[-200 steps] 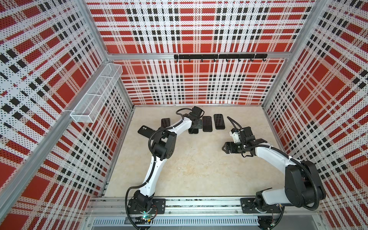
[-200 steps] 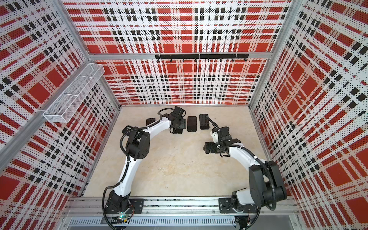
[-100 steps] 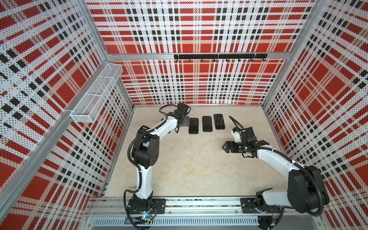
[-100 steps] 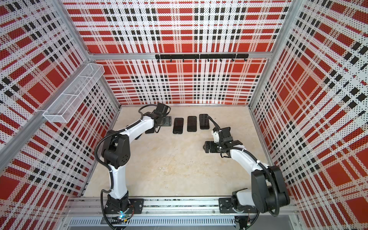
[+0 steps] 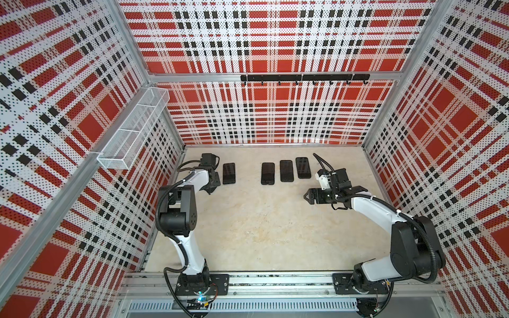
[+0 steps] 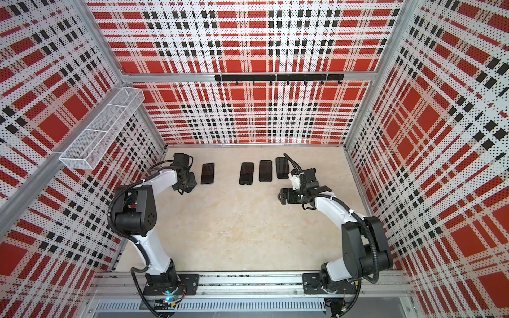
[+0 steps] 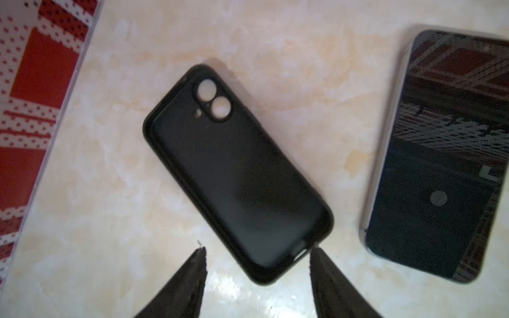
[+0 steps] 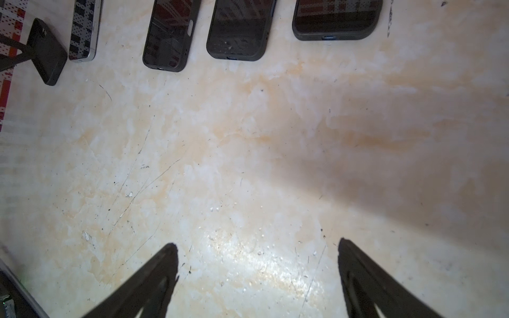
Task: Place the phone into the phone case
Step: 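Release the phone and move the left gripper to the empty black case, then grasp the rim of the empty black case with the left gripper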
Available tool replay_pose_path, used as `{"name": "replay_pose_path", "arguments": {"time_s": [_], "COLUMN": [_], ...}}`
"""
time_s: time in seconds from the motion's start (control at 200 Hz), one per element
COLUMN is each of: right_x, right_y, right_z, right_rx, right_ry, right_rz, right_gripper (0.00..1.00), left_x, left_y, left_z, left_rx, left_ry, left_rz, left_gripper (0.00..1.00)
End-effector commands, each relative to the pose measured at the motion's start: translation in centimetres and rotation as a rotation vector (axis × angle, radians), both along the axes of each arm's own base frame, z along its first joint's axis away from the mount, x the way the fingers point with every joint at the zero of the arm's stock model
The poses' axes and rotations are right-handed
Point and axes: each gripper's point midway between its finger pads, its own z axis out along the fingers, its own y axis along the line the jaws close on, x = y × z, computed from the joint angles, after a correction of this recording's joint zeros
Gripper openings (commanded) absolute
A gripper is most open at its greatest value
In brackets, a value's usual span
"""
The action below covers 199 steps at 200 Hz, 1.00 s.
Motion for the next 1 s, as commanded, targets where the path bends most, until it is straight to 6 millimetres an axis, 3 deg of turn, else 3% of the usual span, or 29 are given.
{"name": "replay_pose_path", "arguments": {"time_s": [0.0,0.471,0.666,0.887,0.992], "right_x": [0.1,-0.1,-0.3,-0.3,-0.3], "right_y": [-0.2,-0.5,-0.6,-0.6,-0.6], "right_z": [0.3,0.2,0.2,0.2,0.1], "right_rx": [-0.007,-0.025,-0.027,-0.026,-0.028], "right_ry": [-0.016,-0.013,-0.016,-0.017,-0.018], "right_rz": [0.011,0.003,0.003,0.002,-0.001], "right_gripper": [0.93,0.93,0.93,0.93,0.92], "left_x": [1.1,0.4,0.1,-0.1,-0.2], "left_y": [-0.6,-1.1,-0.7,-1.0,-1.1], "left_z": [-0.8,-4.2,-5.0,-5.0,-5.0], "left_rx": [0.012,-0.023,-0.032,-0.056,-0.072], "left_ry": [0.016,0.095,0.112,0.108,0.104], "left_rz": [-0.072,-0.104,-0.073,-0.052,-0.044], "left_gripper": [0.6,0.58,0.49,0.28,0.24]}}
